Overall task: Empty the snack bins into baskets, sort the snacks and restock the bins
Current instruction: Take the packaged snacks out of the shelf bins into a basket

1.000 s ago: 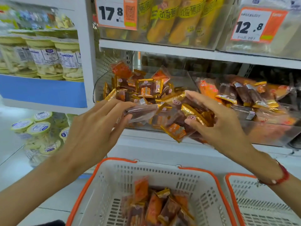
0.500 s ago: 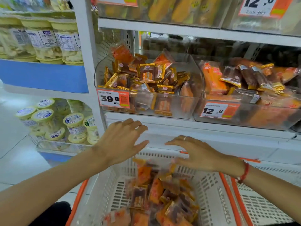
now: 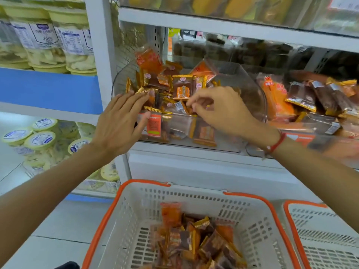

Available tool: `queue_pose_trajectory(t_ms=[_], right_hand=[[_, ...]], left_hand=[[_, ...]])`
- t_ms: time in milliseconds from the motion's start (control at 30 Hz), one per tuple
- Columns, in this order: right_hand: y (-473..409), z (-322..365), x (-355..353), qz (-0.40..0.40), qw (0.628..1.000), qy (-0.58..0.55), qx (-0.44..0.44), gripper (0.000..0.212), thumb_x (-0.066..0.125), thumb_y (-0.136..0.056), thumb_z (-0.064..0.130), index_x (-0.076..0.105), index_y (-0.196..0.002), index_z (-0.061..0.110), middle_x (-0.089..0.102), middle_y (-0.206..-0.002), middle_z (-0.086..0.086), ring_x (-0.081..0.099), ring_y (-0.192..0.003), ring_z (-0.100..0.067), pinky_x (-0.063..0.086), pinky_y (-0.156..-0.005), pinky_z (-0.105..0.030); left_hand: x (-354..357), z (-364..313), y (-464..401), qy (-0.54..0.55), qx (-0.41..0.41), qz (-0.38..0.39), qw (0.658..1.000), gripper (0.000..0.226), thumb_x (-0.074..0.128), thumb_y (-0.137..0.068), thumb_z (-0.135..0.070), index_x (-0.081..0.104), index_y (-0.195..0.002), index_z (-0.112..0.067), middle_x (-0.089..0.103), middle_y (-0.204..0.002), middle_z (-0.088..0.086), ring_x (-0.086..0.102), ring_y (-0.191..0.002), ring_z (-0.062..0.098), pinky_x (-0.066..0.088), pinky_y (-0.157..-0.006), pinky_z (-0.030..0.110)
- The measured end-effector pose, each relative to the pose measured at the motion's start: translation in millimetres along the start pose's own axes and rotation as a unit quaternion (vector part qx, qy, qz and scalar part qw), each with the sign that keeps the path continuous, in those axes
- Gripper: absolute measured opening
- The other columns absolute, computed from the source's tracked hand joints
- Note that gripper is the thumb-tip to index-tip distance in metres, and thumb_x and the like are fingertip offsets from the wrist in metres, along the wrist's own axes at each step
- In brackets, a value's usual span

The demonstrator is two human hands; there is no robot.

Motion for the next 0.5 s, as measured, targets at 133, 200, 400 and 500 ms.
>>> queue_pose_trajectory(t_ms=[133,200,400,500], right_hand=[[-68,-33,25,0.006,0.994,0.073,0.078,0.021,0.06,-0.091,0.025,0.068,-0.11,0.026,0.062,-0.094,0.01,0.057,-0.089,-0.009,0.048,-0.076,-0.028],[-96,-64,47,0.054,0.98,0.071,0.18,0.043,0.061,-0.09,0.037,0.057,-0.127,0.017,0.061,-0.116,-0.001,0.057,-0.109,-0.02,0.047,-0.088,-0.032],[-121,-106,96,0.112,0.906,-0.088,0.397,0.095,0.083,-0.071,0.04,0.033,-0.142,0.001,0.042,-0.146,-0.012,0.04,-0.134,-0.032,0.038,-0.11,-0.042],[-119,-113,96,0.066,0.877,-0.209,0.427,0.033,0.08,-0.078,0.016,0.053,-0.096,0.009,0.059,-0.114,-0.007,0.055,-0.108,-0.022,0.05,-0.08,-0.028]], left_hand=[[2,0,0,0.022,0.006,-0.03,0.999,0.056,0.026,-0.101,-0.045,0.05,-0.138,-0.009,0.054,-0.139,0.01,0.044,-0.131,0.029,0.026,-0.113,0.042],[2,0,0,0.024,0.002,-0.033,0.999,0.056,0.027,-0.101,-0.045,0.051,-0.136,-0.009,0.055,-0.137,0.01,0.045,-0.131,0.03,0.03,-0.11,0.043],[4,-1,0,0.023,-0.003,-0.035,0.999,0.057,0.025,-0.101,-0.046,0.052,-0.136,-0.01,0.057,-0.134,0.008,0.047,-0.129,0.028,0.037,-0.102,0.039],[5,-1,0,0.016,-0.001,-0.026,1.0,0.057,0.024,-0.101,-0.046,0.051,-0.138,-0.013,0.057,-0.135,0.007,0.049,-0.128,0.028,0.041,-0.101,0.041]])
Point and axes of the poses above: each hand's wrist, its own y-axis away from the middle knuckle, its own x-axis out of the palm, z = x × y, the point moved 7 cm from there along -y, towards the middle knuckle
